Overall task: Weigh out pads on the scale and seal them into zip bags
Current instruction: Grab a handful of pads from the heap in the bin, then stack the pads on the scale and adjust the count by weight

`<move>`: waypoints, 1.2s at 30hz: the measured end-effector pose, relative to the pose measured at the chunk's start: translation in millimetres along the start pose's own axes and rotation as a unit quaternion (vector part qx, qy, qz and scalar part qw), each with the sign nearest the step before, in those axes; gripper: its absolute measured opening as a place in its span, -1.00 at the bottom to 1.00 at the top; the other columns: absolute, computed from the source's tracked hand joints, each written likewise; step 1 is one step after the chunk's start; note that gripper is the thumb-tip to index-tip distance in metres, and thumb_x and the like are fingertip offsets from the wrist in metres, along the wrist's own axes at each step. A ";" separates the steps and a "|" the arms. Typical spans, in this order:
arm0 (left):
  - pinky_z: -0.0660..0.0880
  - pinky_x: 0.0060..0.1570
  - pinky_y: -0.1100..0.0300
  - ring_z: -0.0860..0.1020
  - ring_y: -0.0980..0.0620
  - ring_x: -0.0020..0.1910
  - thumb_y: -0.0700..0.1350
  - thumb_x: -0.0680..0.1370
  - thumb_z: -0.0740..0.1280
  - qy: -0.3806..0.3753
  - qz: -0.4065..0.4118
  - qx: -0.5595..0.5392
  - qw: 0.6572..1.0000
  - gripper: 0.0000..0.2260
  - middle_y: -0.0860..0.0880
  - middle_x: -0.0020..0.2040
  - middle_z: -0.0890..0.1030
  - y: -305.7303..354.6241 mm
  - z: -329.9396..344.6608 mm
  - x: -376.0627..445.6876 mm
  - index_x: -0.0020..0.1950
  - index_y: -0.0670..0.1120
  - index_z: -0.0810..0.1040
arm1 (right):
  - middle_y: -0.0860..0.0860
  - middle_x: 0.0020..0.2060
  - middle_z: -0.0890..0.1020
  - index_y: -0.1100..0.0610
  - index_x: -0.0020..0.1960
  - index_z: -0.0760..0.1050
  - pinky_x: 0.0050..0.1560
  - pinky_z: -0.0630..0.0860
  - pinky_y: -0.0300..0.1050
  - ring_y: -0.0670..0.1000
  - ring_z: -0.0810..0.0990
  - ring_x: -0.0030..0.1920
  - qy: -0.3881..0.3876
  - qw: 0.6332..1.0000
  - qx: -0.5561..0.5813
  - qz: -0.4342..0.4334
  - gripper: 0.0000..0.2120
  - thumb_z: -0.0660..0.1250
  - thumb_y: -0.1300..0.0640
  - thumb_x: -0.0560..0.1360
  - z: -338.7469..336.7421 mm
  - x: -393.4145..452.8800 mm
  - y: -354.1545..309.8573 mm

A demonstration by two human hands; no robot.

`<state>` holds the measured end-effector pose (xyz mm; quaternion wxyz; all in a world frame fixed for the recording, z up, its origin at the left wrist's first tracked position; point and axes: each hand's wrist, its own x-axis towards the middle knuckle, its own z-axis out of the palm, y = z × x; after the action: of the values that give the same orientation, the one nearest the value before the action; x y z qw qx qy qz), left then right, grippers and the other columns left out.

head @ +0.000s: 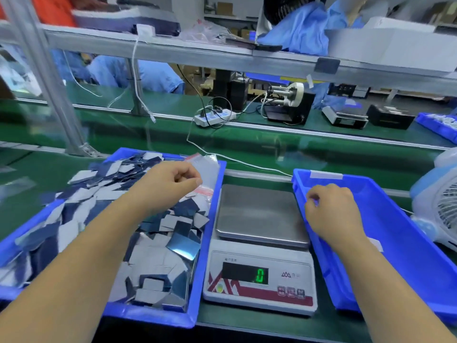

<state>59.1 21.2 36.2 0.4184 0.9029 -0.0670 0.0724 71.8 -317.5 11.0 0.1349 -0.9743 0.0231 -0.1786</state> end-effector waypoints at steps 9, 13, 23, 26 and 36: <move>0.26 -0.41 0.34 0.30 0.15 -0.44 -0.04 0.61 0.36 0.086 0.027 -0.061 0.994 -0.80 -0.01 -0.44 0.39 -37.4 -6.4 -17.6 -0.21 0.04 0.62 | -0.12 -0.13 0.54 0.01 0.08 0.57 -0.03 0.45 -0.09 -0.04 0.47 -0.09 -0.152 0.923 0.126 -0.331 -0.83 0.31 -0.02 0.54 17.1 -35.2 -140.7; 0.26 -0.42 0.41 0.32 0.18 -0.46 -0.08 0.59 0.34 0.125 0.044 -0.098 0.986 -0.81 0.16 -0.49 0.40 -41.0 -9.2 -18.5 -0.22 0.06 0.61 | -0.09 0.06 0.56 -0.07 0.27 0.45 0.02 0.51 -0.04 -0.02 0.52 0.05 -0.270 0.896 0.052 -0.350 -0.44 0.28 -0.40 0.43 27.7 -43.8 -178.7; 0.29 -0.39 0.27 0.30 0.13 -0.43 0.04 0.53 0.31 0.109 0.063 -0.091 0.988 -0.79 0.00 -0.45 0.40 -43.2 -3.7 -14.9 -0.20 -0.04 0.63 | -0.15 0.06 0.59 -0.11 0.24 0.50 0.04 0.54 -0.10 -0.06 0.52 0.05 -0.350 0.884 0.090 -0.296 -0.38 0.55 -0.22 0.23 28.5 -51.5 -199.3; 0.27 -0.40 0.29 0.29 0.14 -0.44 0.04 0.53 0.32 0.114 0.059 -0.085 0.988 -0.79 0.10 -0.47 0.36 -43.3 -3.0 -14.8 -0.21 -0.03 0.62 | -0.16 -0.01 0.58 -0.12 0.20 0.52 -0.06 0.56 -0.12 -0.11 0.54 -0.03 -0.375 0.882 0.109 -0.265 -0.44 0.57 -0.09 0.23 28.0 -52.2 -205.9; 0.27 -0.40 0.34 0.29 0.16 -0.44 -0.03 0.55 0.34 0.123 0.060 -0.104 0.985 -0.83 0.13 -0.47 0.37 -41.7 -5.5 -16.9 -0.19 -0.04 0.63 | -0.22 -0.06 0.57 -0.11 -0.06 0.55 -0.11 0.50 -0.27 -0.20 0.54 -0.09 -0.371 0.880 0.208 -0.211 -0.72 0.58 -0.07 0.31 35.6 -53.4 -211.0</move>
<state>49.7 53.2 5.5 0.5097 0.8331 -0.0764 0.2007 33.8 -100.3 17.9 0.2925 -0.9003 -0.2729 0.1714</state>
